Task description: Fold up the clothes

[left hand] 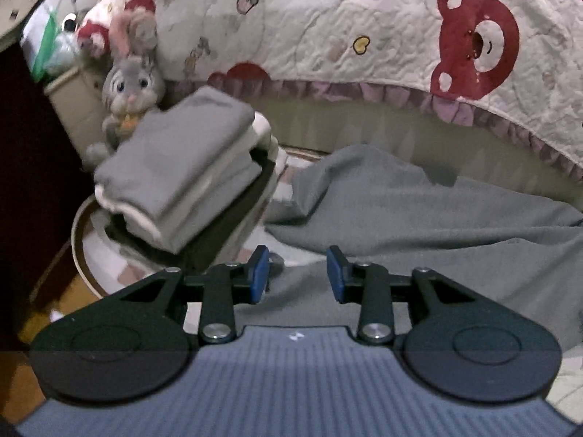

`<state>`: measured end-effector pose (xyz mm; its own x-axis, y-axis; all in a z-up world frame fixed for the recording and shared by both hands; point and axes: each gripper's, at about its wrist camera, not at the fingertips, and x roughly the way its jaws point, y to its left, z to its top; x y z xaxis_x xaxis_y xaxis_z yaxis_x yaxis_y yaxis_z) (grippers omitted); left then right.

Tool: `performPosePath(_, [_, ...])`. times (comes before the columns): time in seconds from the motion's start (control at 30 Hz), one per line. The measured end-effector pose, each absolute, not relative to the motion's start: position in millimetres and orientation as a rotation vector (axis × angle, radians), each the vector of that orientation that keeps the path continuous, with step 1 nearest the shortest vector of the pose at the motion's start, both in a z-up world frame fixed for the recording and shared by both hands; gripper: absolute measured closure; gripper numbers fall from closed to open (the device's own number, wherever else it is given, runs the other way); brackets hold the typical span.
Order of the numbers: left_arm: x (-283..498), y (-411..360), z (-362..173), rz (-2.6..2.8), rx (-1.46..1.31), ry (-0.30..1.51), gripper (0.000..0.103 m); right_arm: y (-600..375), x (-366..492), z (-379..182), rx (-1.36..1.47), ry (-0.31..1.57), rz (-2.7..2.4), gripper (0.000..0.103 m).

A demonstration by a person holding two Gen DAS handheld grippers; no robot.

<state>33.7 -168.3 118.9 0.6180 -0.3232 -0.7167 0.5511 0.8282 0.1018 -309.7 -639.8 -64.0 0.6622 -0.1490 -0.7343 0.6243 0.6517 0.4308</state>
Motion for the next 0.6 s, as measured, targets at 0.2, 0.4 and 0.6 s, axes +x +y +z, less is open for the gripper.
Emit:
performPosePath(0.2, [45.1, -181.1, 69.8, -0.535, 0.304, 0.899, 0.069, -703.0, -347.7, -90.4, 0.896, 0.738, -0.593, 0.039])
performPosePath(0.4, [58.7, -167.3, -40.2, -0.577, 0.231, 1.030, 0.069, -688.5, -391.9, -147.7, 0.818, 0.804, -0.565, 0.039])
performPosePath(0.6, [68.4, -139.8, -88.9, -0.492, 0.163, 1.012, 0.069, -661.7, -402.0, -182.3, 0.814, 0.695, -0.624, 0.037])
